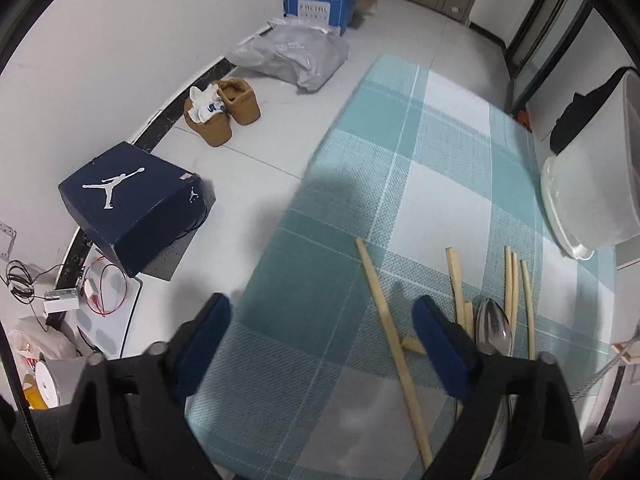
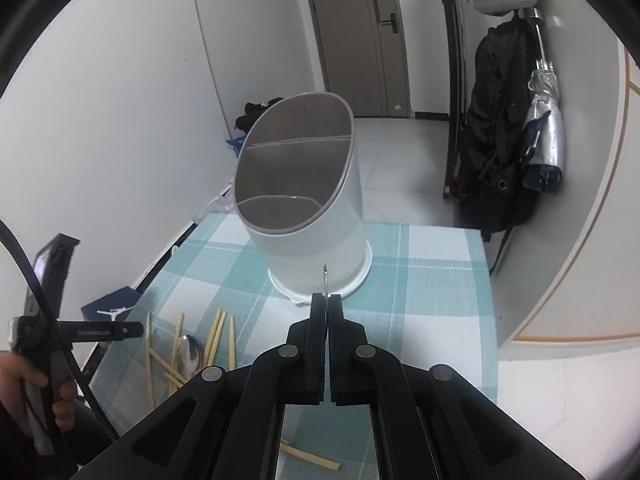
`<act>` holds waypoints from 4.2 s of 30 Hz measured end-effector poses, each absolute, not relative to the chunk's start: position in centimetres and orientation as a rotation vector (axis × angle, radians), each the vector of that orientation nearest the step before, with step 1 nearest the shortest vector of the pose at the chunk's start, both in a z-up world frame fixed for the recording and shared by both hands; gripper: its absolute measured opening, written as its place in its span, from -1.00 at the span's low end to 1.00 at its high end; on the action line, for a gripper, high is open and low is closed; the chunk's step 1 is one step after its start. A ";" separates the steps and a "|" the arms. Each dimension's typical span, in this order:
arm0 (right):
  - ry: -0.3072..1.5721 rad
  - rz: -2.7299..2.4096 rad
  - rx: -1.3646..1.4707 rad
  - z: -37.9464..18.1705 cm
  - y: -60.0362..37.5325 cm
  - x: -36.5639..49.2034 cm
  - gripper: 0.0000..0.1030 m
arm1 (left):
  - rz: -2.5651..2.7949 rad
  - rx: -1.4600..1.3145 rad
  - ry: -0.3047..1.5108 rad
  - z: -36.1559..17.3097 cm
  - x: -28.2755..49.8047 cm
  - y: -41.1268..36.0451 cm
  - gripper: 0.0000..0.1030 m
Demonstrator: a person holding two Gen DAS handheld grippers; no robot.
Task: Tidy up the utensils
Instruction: 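Grasp a wooden chopstick with the left tool while the right tool holds the fork, then lift the chopstick and fork with both tools up over the white holder, then open the left tool dropping the chopstick into the holder while the right releases the fork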
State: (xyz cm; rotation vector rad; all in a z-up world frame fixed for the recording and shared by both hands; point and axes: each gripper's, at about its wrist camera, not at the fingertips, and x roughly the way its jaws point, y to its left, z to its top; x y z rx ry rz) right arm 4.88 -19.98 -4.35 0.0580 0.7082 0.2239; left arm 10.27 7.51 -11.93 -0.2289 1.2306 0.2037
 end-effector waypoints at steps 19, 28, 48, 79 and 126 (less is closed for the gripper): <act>0.652 0.203 0.072 -3.1 -21.1 4.1 -0.99 | 0.252 -0.242 1.266 -11.4 12.6 4.2 -0.95; 0.627 0.207 0.048 -2.2 -21.0 2.7 -0.99 | 0.095 -0.248 0.980 -5.6 9.9 3.5 -0.95; 0.552 0.183 -0.039 0.1 -17.7 -0.9 -0.99 | -0.159 -0.162 0.798 0.4 5.9 0.6 -0.96; 0.357 0.157 -0.040 15.0 -21.1 13.9 -0.99 | -0.338 -0.193 0.492 13.3 17.7 -3.8 -0.96; 0.477 0.277 0.027 6.2 -22.4 13.1 -0.10 | -0.291 -0.206 0.587 8.7 15.2 -1.3 0.56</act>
